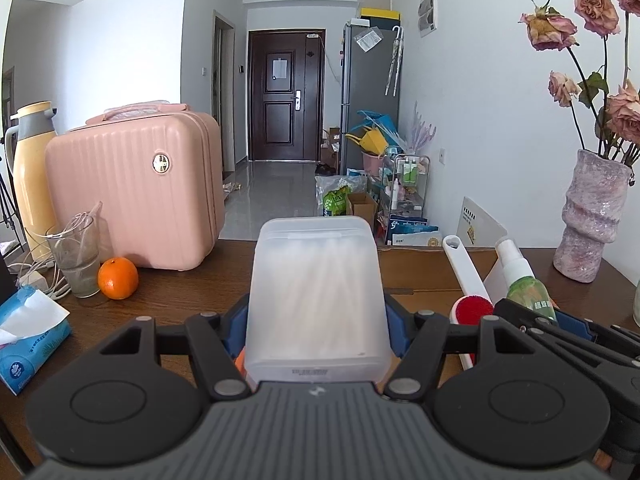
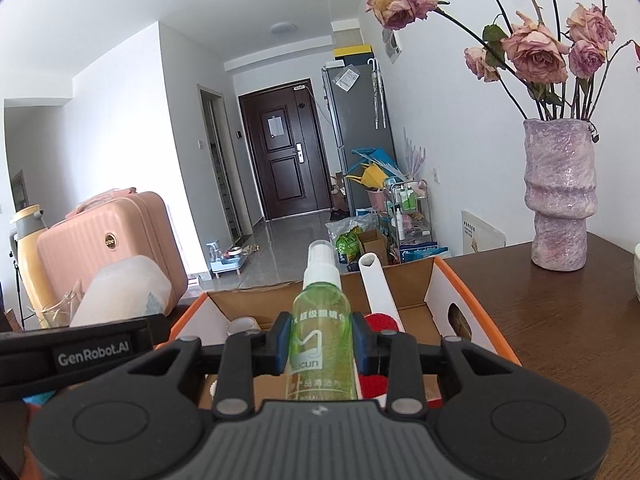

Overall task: Organize rigid objects
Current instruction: 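Carry the container with the left tool while the right tool carries the green bottle over the box, then open the left tool to release the container into the box while the right tool releases the green bottle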

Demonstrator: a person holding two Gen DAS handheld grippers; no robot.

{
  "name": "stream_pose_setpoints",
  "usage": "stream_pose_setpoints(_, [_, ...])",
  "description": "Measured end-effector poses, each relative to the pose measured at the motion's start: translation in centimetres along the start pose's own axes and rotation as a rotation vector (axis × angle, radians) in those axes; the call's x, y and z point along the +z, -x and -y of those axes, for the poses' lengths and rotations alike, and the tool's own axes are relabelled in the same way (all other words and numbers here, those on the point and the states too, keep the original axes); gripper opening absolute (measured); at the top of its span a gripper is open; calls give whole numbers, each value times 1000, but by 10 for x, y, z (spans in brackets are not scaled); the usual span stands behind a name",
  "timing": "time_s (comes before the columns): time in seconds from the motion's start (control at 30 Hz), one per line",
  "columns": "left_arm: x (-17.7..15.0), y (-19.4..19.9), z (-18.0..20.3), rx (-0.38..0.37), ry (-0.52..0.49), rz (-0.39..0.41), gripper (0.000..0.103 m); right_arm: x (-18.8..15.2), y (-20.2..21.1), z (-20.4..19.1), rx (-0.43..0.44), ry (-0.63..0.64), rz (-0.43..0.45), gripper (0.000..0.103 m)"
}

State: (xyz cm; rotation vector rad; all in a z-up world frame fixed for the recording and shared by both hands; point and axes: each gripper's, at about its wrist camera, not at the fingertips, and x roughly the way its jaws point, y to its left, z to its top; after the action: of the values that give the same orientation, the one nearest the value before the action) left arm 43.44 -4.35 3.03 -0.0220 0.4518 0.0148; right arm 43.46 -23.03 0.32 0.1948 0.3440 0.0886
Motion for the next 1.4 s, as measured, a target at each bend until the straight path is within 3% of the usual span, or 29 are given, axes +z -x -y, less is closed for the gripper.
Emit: stream_pose_setpoints(1.4, [20,-89,2,32,-39,-42,66,16,-87,-1,-10,17,-34,30])
